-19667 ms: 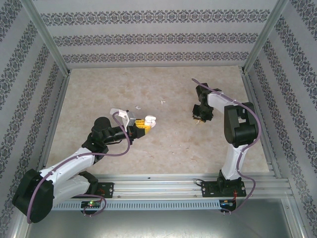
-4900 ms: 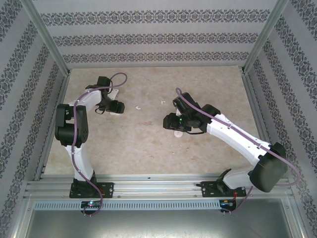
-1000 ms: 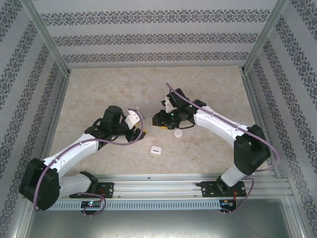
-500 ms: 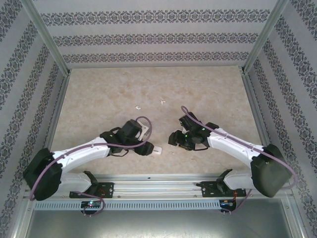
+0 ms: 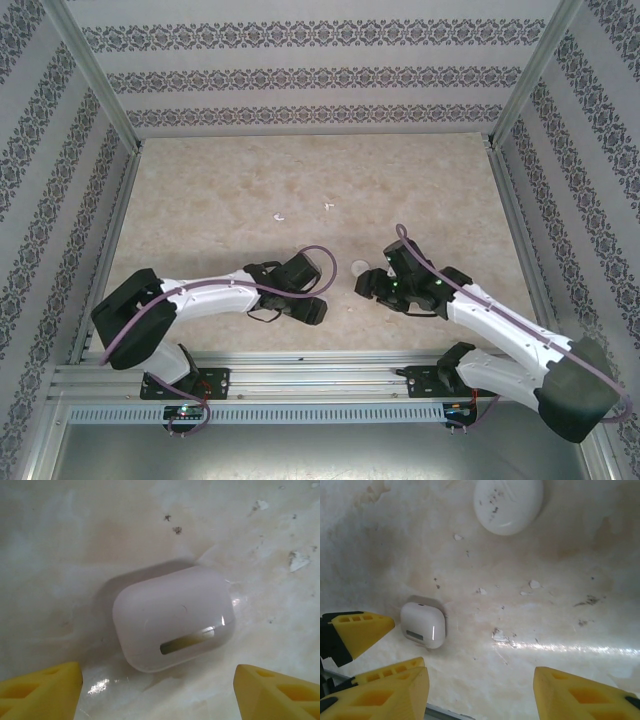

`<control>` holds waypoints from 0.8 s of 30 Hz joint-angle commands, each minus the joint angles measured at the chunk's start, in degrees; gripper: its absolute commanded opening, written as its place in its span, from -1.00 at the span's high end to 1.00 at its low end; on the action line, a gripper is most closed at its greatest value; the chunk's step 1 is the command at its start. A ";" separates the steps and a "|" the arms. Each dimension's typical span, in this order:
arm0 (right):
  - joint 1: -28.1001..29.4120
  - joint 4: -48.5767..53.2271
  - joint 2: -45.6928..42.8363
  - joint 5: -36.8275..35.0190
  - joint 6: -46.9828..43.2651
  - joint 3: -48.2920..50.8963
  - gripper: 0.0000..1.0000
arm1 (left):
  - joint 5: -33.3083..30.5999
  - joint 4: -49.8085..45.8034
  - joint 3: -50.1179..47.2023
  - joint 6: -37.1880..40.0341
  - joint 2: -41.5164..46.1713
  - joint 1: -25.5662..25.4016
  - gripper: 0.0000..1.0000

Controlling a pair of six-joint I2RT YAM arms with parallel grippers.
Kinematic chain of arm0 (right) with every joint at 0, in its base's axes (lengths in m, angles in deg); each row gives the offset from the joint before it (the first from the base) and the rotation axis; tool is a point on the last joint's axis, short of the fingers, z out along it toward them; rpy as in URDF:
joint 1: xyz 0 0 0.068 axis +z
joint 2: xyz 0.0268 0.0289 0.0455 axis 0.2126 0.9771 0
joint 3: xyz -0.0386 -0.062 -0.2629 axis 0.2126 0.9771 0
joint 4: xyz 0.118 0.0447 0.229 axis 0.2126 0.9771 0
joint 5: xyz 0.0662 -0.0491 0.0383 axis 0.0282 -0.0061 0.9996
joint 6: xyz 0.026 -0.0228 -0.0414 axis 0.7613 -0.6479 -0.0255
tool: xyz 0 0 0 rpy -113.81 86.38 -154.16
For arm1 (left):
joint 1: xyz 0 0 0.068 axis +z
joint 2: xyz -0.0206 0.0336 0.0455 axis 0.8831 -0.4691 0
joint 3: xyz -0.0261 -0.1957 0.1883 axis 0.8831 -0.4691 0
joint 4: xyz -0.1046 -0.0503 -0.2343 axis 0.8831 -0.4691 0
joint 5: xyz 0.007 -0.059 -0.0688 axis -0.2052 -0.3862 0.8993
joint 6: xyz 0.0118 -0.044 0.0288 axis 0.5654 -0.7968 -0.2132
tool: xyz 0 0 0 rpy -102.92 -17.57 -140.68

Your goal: Insert the wireless bluetooth earbuds into the charging case

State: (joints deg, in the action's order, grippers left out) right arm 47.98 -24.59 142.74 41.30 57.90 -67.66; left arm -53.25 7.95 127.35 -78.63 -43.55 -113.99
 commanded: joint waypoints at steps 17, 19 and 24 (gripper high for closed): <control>21.63 9.07 25.31 -20.21 -44.44 -22.90 -0.31 | 9.95 -12.01 -6.32 -1.80 21.74 24.87 -0.53; 23.00 9.87 30.80 -20.74 -47.81 -26.21 -0.34 | 12.58 -11.81 -7.48 -1.66 22.56 27.80 -0.53; 23.36 10.24 38.92 -20.72 -51.86 -30.44 -0.41 | 15.62 -10.41 -9.09 -1.20 22.95 30.90 -0.53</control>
State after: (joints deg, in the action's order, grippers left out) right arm 71.30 -16.77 179.81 22.94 11.85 -95.90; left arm -41.73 -0.92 119.09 -80.16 -21.36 -84.15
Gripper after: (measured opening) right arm 0.702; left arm 0.763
